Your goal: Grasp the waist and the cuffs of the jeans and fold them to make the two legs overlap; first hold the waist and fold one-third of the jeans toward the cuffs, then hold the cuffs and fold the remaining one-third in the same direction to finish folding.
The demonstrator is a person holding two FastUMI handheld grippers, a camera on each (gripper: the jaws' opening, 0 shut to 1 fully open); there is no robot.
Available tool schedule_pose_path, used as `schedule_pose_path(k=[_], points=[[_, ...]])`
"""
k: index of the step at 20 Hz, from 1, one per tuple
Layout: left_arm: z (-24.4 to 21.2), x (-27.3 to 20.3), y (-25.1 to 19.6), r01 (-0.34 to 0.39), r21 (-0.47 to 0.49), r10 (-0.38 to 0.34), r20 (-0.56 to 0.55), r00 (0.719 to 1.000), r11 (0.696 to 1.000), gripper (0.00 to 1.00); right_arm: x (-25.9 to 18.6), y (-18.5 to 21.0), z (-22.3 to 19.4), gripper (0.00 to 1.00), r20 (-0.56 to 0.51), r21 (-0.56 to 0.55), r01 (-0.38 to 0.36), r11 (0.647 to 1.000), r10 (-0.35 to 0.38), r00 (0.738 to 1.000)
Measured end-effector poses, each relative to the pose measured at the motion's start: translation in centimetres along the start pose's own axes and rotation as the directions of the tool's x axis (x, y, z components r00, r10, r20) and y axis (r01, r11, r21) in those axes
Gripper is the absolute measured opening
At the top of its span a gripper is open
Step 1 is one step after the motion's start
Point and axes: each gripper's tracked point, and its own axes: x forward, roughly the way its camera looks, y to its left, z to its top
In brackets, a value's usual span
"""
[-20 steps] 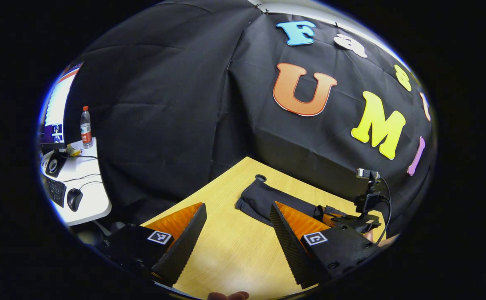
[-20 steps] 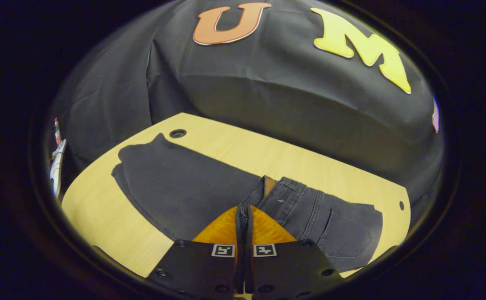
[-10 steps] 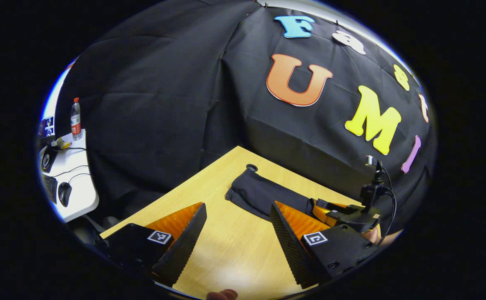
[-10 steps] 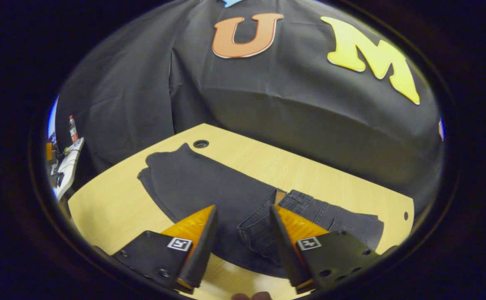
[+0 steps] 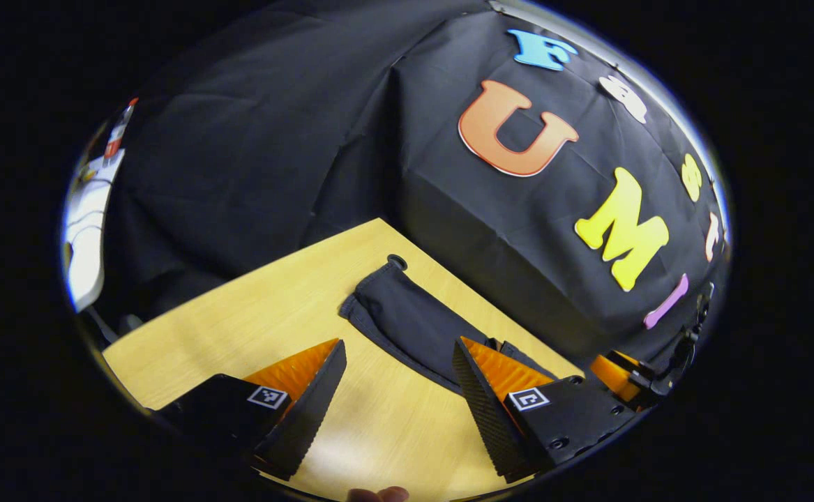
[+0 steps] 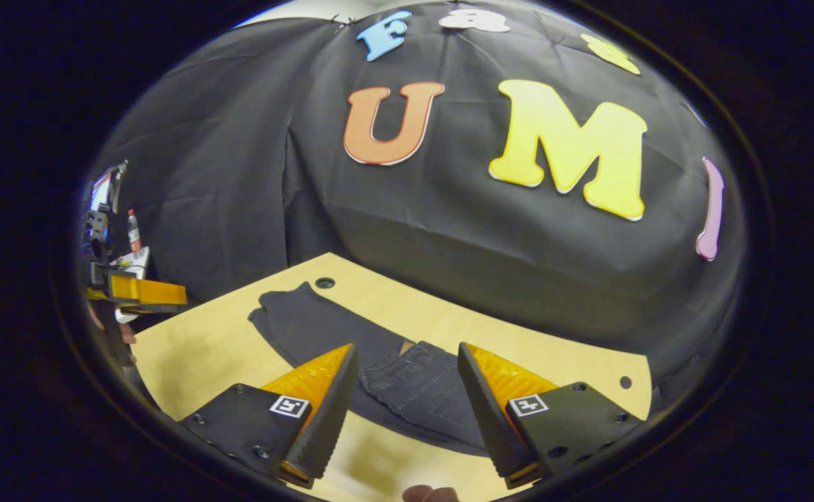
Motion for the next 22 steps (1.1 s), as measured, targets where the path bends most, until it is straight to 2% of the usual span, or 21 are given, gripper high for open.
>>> schedule_pose_path(k=[2,4,5,6,7,9,13,15,19,22], points=[[0.0,1.3,-0.1,0.030,-0.109,-0.032,-0.015,0.999,0.994,0.99,-2.4,-1.2,0.6,0.86,0.010,0.008,0.016,1.000,-0.016,1.000],[-0.4,2.3,0.7,0.031,-0.193,-0.037,-0.030,0.999,0.981,0.99,-4.4,-2.5,1.0,0.87,0.012,0.012,0.037,0.999,-0.037,0.999],[-0.6,3.0,0.9,0.034,-0.226,-0.043,-0.037,0.998,0.974,0.99,-5.1,-3.1,1.0,0.93,0.007,0.015,0.046,0.999,-0.046,0.999],[-0.8,4.3,1.1,0.033,-0.257,-0.047,-0.048,0.998,0.966,0.99,-5.8,-3.8,1.0,0.92,0.004,0.016,0.058,0.998,-0.058,0.998],[-1.0,5.1,1.1,0.041,-0.293,-0.060,-0.056,0.997,0.955,0.99,-6.5,-4.6,1.1,0.96,0.002,0.018,0.076,0.997,-0.076,0.997],[-1.5,6.3,1.7,0.041,-0.353,-0.073,-0.079,0.994,0.935,0.99,-7.4,-6.0,0.9,0.97,-0.010,0.023,0.109,0.994,-0.108,0.994],[-1.7,10.1,2.8,0.032,-0.474,-0.090,-0.100,0.991,0.880,0.99,-8.8,-8.8,-0.5,0.96,-0.057,0.049,0.166,0.985,-0.163,0.985],[-1.2,11.6,3.6,0.022,-0.518,-0.082,-0.093,0.992,0.855,0.98,-9.4,-10.0,-1.1,0.96,-0.082,0.051,0.195,0.979,-0.190,0.978],[-1.2,14.0,5.0,-0.035,-0.563,-0.042,-0.122,0.992,0.826,0.99,-9.8,-11.6,-1.9,0.96,-0.113,0.069,0.232,0.970,-0.224,0.968],[-0.3,15.4,4.8,-0.030,-0.617,-0.045,-0.106,0.993,0.787,0.98,-9.7,-12.3,-2.1,0.96,-0.125,0.093,0.249,0.964,-0.237,0.963]])
